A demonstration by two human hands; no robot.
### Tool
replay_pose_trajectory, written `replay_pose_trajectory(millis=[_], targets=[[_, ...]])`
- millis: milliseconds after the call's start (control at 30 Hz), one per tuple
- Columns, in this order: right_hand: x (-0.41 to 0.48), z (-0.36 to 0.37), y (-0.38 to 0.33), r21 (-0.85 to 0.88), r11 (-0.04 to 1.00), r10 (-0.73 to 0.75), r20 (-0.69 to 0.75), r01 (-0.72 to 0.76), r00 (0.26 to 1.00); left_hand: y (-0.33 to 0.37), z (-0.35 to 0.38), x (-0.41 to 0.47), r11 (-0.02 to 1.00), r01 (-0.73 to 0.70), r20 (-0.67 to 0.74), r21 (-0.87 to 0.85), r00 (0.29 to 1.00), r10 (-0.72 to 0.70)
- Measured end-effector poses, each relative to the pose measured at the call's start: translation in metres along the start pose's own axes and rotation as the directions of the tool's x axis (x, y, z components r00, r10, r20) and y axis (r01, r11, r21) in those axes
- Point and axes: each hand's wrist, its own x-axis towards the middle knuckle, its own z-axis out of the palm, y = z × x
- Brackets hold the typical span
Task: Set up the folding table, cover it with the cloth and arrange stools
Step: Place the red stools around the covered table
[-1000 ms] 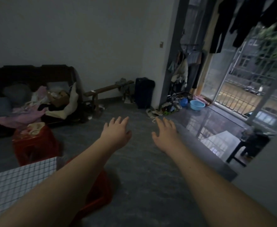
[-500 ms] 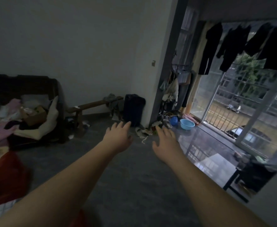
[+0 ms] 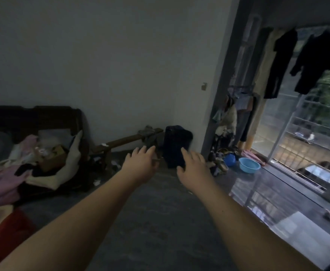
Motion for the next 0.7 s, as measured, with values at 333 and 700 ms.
replay_pose_trajectory(millis=[333, 700], targets=[[0.206, 0.112, -0.056, 0.058, 0.938, -0.348, 0.15, 0.343, 0.926, -0.137, 0.051, 0.095, 0.913, 0.408, -0.044, 0.016, 0.912, -0.407], [0.284, 0.202, -0.22, 0.279, 0.609, -0.787, 0.329, 0.742, 0.522, -0.234, 0.048, 0.008, 0.469, 0.883, -0.171, 0.033, 0.467, -0.868]])
